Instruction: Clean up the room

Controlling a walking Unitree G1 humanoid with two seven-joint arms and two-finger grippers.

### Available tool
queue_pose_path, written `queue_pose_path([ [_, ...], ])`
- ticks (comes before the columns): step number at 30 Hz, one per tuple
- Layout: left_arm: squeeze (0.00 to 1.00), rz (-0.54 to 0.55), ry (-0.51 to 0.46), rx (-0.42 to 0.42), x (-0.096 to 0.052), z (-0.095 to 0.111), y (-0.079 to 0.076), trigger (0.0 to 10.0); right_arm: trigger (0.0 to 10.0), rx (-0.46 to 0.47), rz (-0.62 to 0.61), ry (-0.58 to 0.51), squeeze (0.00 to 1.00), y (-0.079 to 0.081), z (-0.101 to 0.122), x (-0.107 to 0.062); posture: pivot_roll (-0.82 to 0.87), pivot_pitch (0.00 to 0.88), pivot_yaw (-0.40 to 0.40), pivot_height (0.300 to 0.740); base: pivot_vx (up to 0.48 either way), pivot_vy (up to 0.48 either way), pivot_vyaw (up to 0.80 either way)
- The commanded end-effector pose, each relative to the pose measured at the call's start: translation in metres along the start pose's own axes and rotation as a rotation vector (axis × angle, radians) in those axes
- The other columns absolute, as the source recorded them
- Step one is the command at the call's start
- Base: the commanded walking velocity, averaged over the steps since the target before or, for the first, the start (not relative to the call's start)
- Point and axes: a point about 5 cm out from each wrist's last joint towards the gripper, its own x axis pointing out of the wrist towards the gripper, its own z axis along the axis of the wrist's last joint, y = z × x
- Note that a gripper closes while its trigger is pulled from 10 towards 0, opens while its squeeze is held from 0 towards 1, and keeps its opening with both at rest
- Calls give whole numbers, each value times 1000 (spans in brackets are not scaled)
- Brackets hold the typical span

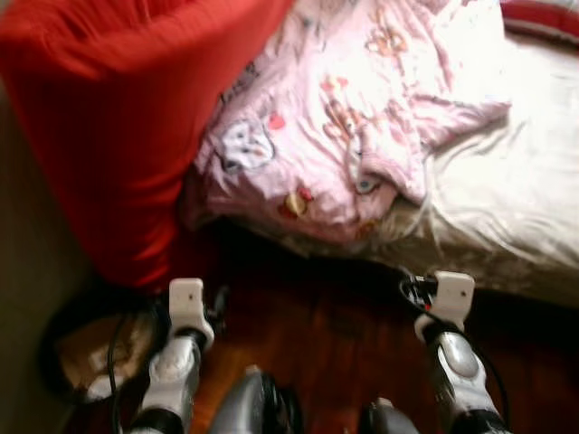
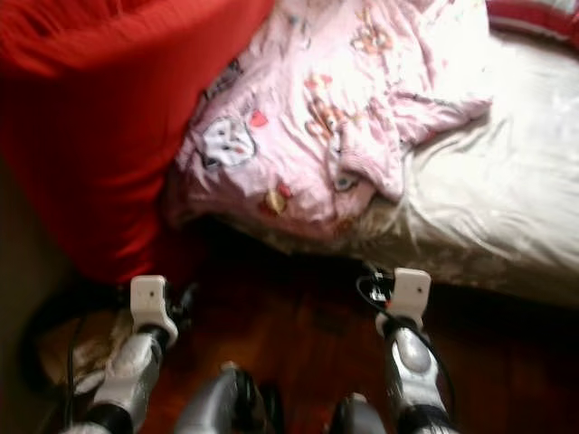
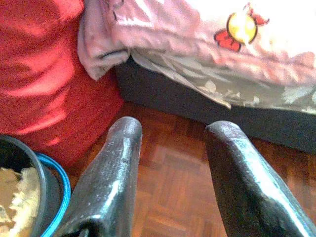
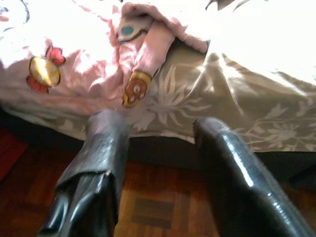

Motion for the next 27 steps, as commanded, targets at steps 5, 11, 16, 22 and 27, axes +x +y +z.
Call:
queue_pose_path([
  [5, 0, 8, 60, 5, -5, -12, 4, 10000, 10000, 4, -11, 40, 0, -1, -10, -5, -13, 210, 43, 740, 0, 0, 0],
  [11, 0, 32, 171, 7, -13, -30, 10, 10000, 10000, -17, -71, 221, 0, -14, -42, -21, -6, 202, 38, 740, 0, 0, 0],
  [16, 0, 52, 303, -1, -25, -52, 17, 10000, 10000, -21, -149, 402, 0, -30, -74, -46, -9, 187, 39, 740, 0, 0, 0],
  [22, 0, 54, 422, 23, -37, -69, 21, 10000, 10000, 4, -198, 487, 0, -40, -94, -69, -3, 180, 43, 740, 0, 0, 0],
  [27, 0, 65, 491, 10, -45, -79, 23, 10000, 10000, 19, -206, 534, 0, -39, -102, -76, -8, 174, 48, 740, 0, 0, 0],
])
